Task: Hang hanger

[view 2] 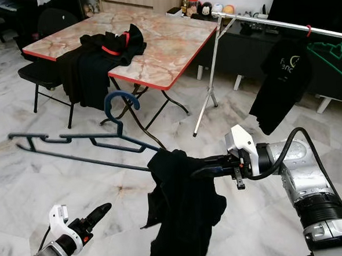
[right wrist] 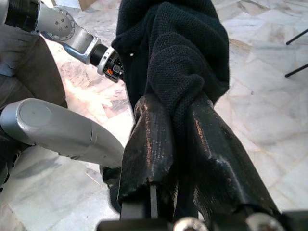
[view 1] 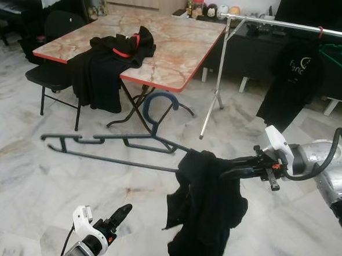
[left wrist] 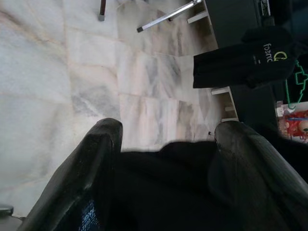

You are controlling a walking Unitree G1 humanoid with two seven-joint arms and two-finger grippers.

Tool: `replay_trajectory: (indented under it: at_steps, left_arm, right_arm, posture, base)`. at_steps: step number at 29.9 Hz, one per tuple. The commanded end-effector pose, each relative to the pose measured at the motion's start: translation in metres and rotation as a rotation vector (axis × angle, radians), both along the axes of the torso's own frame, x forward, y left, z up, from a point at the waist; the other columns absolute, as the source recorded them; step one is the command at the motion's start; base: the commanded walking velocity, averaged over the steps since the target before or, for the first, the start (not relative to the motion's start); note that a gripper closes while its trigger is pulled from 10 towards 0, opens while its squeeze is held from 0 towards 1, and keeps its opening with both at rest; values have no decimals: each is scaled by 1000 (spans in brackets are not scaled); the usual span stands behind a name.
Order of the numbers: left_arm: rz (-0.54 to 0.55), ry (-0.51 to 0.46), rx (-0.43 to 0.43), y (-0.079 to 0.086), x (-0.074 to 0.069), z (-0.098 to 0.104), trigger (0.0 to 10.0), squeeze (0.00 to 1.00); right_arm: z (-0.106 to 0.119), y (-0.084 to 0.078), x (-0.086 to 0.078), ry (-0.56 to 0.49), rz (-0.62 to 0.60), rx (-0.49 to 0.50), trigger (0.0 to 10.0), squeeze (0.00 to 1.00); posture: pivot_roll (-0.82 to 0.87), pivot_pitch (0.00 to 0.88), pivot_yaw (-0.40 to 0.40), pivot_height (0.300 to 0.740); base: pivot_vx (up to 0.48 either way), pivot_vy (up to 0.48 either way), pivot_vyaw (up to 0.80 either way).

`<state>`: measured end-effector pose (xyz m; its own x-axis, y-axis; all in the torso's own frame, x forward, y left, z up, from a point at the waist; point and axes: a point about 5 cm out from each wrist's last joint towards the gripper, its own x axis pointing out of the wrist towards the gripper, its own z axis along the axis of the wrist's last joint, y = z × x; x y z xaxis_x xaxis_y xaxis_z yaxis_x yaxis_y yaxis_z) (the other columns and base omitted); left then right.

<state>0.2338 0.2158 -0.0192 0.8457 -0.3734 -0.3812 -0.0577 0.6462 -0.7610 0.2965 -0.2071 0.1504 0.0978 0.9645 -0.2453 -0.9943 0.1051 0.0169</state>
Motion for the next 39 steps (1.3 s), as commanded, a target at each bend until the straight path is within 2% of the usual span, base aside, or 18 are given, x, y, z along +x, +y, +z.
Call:
replay_trajectory:
  at_steps: [1,6,11,17,21,25,31,35,38,39]
  left_arm:
    - [-5,9,-48,0,-5,-3,10000,0]
    - [-19,5,-76,0,-5,-3,10000,0]
    - [-37,0,-65,-2,-3,-3,10000,0]
    - [-52,-49,-140,-4,4,4,10000,0]
    - [-101,-85,-189,-9,7,10,10000,0]
    - [-172,-102,-245,-12,2,11,10000,0]
    - [-213,-43,-198,-20,-2,2,10000,0]
    - [-212,-2,-167,-23,-4,-6,10000,0]
    - [-259,-55,-163,-28,2,0,10000,0]
    - [-300,-89,-136,-29,4,3,10000,0]
  right_arm:
    - [8,7,-4,-29,33,45,10000,0]
    - [9,12,-10,-14,85,62,10000,0]
    - [10,12,-11,-14,96,45,10000,0]
    - [12,14,-13,-12,110,43,10000,0]
    - [12,20,-13,-14,137,44,10000,0]
    - [14,28,-14,-24,173,47,10000,0]
    - [17,39,-18,-38,225,57,10000,0]
    - [21,48,-28,-38,295,74,10000,0]
    - [21,50,-35,-28,327,69,10000,0]
    - [21,49,-37,-23,333,59,10000,0]
  posture:
    - [-19,0,-22,740]
    - [-15,0,-25,740]
    - [-21,0,-26,740]
    - [-20,0,-33,740]
    - [-17,0,-36,740]
    - [-6,0,-42,740]
    - [-5,0,-42,740]
    - [-13,0,-41,740]
    - [-24,0,-39,740]
    - [-24,0,-40,740]
  base:
    - [0,0,0]
    - [0,0,0]
    - [0,0,0]
    - [0,0,0]
    - [0,0,0]
    - [0,0,0]
    - [0,0,0]
    - [0,0,0]
    - [0,0,0]
    - [0,0,0]
